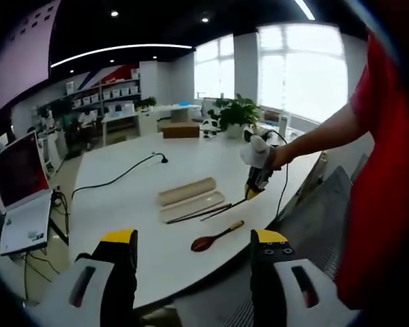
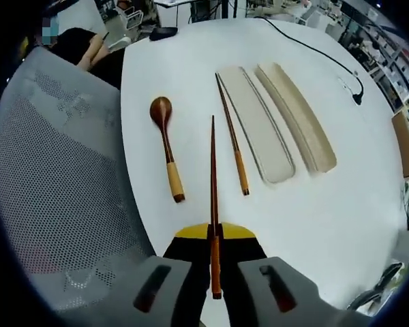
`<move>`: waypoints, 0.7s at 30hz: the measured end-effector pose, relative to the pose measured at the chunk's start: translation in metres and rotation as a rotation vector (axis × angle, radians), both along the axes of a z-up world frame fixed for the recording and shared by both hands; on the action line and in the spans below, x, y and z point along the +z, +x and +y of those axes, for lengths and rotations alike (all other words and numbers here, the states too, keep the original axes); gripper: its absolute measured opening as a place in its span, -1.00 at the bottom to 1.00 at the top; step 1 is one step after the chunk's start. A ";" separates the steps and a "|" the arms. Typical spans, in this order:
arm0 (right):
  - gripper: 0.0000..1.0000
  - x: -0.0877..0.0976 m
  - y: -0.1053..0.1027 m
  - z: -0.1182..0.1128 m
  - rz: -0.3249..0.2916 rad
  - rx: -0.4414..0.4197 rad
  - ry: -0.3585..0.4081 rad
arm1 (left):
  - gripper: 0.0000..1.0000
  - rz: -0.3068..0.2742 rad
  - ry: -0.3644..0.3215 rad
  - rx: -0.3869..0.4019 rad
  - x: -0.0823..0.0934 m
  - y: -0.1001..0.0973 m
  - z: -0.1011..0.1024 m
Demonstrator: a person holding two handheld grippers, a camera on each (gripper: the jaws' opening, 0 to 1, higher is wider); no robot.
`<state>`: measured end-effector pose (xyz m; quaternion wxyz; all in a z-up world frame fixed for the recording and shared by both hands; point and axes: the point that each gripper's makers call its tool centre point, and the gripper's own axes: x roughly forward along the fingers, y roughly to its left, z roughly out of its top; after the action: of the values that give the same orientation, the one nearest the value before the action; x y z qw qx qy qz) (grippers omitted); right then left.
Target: Arrange the utensils inside the cutlery case until each visible utensil rests in its matching compartment.
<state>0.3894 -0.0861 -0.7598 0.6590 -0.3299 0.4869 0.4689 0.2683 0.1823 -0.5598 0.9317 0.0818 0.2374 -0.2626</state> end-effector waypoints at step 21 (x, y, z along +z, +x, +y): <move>-1.00 0.036 0.037 0.037 -0.132 0.092 0.115 | 0.37 0.007 0.019 0.014 0.000 -0.003 0.003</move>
<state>0.4262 -0.0493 -0.7233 0.6852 -0.3439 0.3991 0.5029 0.2656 0.1851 -0.5599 0.9318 0.0879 0.2436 -0.2542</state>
